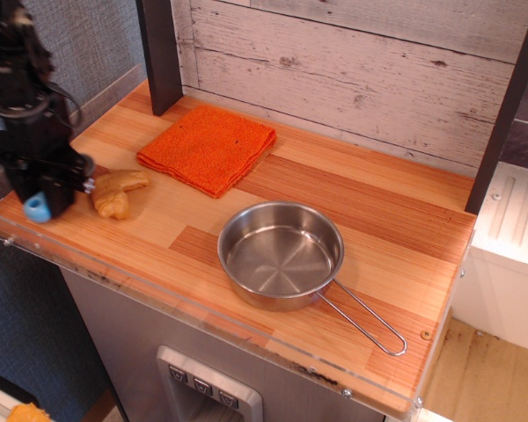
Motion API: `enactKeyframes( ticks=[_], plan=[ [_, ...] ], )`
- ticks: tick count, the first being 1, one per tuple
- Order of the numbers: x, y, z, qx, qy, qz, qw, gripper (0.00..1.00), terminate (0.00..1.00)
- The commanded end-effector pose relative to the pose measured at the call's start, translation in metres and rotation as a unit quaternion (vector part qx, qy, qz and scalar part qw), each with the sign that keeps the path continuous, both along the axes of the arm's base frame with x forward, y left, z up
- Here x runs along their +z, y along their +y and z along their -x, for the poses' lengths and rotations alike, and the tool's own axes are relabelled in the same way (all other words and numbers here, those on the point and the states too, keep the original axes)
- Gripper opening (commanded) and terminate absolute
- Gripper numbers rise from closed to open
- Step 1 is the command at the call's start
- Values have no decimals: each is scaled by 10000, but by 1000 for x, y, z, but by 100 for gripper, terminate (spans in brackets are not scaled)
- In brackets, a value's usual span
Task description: Put spoon behind bowl slightly left
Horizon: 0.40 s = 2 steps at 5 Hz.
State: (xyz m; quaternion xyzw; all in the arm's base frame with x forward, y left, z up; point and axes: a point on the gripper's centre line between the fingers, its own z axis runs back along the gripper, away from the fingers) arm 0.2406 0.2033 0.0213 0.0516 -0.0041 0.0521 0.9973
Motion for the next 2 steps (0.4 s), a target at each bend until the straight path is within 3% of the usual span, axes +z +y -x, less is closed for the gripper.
enactKeyframes(
  ticks=[1,2],
  plan=[
    [100,-9,-7,214,-916,-355,9949,0,0],
    [115,-55,-41,-217,-1096,64,9937,0,0]
  ],
)
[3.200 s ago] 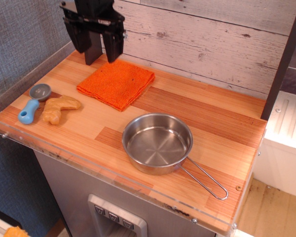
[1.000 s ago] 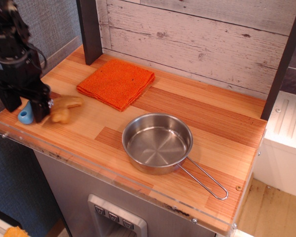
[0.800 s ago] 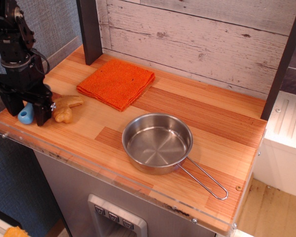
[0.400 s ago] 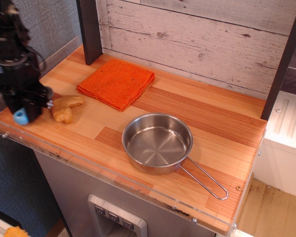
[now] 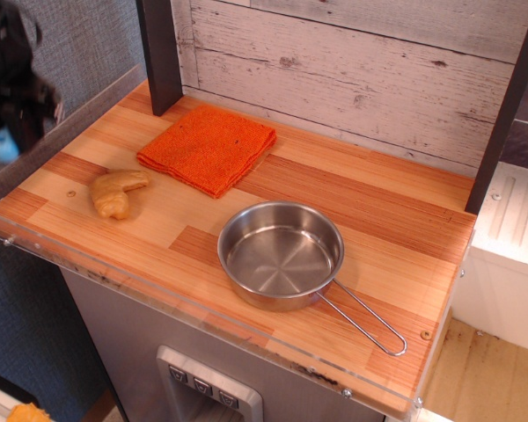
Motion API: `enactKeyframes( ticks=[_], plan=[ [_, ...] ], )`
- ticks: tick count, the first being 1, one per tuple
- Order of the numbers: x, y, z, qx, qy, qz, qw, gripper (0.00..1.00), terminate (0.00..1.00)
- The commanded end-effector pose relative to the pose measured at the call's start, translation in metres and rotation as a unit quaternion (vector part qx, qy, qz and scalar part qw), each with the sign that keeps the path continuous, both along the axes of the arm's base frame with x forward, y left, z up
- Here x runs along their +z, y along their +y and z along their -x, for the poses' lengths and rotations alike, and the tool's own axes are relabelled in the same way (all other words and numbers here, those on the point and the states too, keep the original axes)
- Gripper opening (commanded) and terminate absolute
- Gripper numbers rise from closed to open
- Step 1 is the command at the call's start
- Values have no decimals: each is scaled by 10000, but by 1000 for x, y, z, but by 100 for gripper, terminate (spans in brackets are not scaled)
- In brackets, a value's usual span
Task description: Put spoon behind bowl slightly left
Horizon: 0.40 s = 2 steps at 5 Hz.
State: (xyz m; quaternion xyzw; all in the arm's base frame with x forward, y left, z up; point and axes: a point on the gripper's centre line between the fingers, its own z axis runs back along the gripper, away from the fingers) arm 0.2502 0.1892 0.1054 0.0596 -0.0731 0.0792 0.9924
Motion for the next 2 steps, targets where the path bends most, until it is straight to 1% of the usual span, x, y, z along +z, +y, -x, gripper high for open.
enactKeyframes(
  ticks=[1,2],
  plan=[
    [6,-92,-69,-1035,-225,490,9932,0,0],
    [-18,-145,-89,-1343,-105,577,9892,0,0]
  ],
)
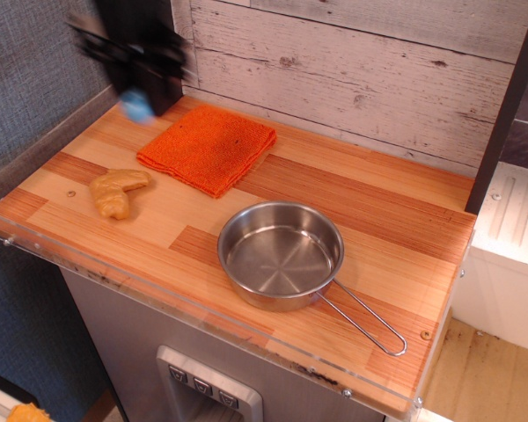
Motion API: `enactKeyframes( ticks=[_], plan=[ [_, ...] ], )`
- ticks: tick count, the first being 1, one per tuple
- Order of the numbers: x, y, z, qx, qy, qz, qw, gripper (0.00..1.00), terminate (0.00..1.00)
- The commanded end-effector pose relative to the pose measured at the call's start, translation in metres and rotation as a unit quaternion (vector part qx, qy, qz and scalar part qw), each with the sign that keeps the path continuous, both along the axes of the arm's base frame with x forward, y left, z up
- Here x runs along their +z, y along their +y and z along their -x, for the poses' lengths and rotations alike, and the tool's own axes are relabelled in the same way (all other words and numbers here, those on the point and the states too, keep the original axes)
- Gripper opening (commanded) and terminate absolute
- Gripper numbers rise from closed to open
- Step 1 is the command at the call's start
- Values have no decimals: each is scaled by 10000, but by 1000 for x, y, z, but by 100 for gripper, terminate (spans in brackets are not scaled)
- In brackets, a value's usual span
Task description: Put spoon behind bowl slightly left
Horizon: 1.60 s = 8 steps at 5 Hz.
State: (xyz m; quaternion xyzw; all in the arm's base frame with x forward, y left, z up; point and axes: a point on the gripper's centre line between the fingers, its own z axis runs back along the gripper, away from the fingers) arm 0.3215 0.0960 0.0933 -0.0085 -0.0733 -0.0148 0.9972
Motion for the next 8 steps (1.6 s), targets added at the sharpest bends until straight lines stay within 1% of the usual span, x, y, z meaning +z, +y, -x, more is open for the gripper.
enactKeyframes(
  ticks=[1,2,3,4,5,6,7,8],
  plan=[
    [-19,-80,-26,-644,-107,-9,9979,0,0],
    [-32,-94,-33,-869,-84,-83,9961,0,0],
    [-45,-96,-43,-904,67,-138,9958,0,0],
    [-46,-92,-49,-829,136,-96,9964,100,0],
    [-37,-89,-47,-883,119,-80,9960,100,0],
    [-13,-77,-36,-750,-88,-136,9971,100,0],
    [16,-54,-13,-413,-261,-270,9984,100,0],
    [17,-47,-3,-400,-207,-203,9988,100,0]
  ],
)
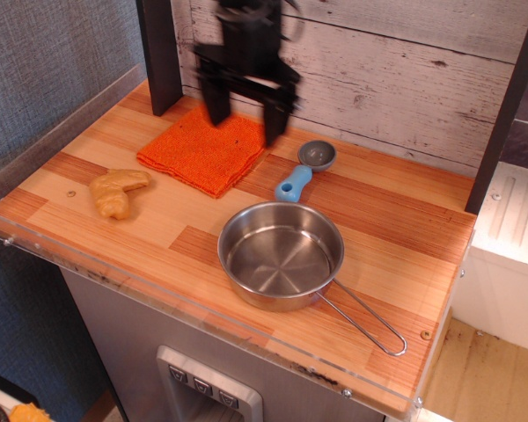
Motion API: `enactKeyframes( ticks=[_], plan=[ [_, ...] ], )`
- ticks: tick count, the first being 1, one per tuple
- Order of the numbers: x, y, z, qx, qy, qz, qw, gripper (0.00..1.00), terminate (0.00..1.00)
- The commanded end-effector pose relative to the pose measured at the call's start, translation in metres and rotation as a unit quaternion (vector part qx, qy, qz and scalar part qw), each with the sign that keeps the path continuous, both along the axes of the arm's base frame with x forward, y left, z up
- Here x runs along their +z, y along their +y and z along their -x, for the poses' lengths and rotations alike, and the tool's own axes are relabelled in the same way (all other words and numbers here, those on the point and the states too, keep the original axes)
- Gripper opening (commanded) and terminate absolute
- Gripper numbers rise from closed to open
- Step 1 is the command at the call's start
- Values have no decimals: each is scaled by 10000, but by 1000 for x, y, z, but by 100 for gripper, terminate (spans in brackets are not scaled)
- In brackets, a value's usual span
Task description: Put spoon behind bowl slightly left
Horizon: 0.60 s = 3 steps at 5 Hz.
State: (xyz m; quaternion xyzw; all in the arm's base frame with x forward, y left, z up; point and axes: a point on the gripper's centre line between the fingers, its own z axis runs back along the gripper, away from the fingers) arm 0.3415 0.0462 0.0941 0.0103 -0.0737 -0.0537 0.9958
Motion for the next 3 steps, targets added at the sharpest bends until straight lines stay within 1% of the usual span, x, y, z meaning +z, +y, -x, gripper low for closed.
enactKeyframes(
  ticks=[1,2,3],
  plan=[
    [11,3,24,-43,9,158,9999,100,0],
    [11,3,24,-43,9,158,9999,100,0],
    [11,3,24,-43,9,158,9999,100,100]
  ],
)
